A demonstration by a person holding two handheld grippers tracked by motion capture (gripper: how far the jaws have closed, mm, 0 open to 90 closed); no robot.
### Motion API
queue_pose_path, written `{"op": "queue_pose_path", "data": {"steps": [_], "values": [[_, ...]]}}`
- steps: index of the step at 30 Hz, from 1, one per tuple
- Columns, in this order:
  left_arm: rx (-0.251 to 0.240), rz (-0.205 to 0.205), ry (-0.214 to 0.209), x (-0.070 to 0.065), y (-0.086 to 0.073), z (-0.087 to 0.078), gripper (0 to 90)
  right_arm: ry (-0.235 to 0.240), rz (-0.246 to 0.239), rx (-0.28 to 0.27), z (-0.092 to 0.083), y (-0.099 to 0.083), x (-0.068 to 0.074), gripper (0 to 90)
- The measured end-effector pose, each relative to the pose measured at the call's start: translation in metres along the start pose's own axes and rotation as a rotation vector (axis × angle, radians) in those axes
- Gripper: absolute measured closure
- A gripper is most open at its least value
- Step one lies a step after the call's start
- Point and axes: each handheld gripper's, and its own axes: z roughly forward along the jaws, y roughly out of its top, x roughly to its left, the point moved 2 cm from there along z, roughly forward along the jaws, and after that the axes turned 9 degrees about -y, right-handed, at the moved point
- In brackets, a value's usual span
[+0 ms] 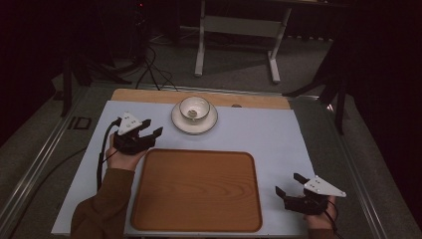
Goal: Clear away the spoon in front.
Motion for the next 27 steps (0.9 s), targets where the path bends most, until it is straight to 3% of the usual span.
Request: {"op": "queue_pose_path", "data": {"steps": [27], "values": [[0.017, 0.062, -0.055, -0.011, 0.019, 0.031, 47.4, 0.002, -0.003, 0.001, 0.000, 0.000, 0.000, 14.0]]}}
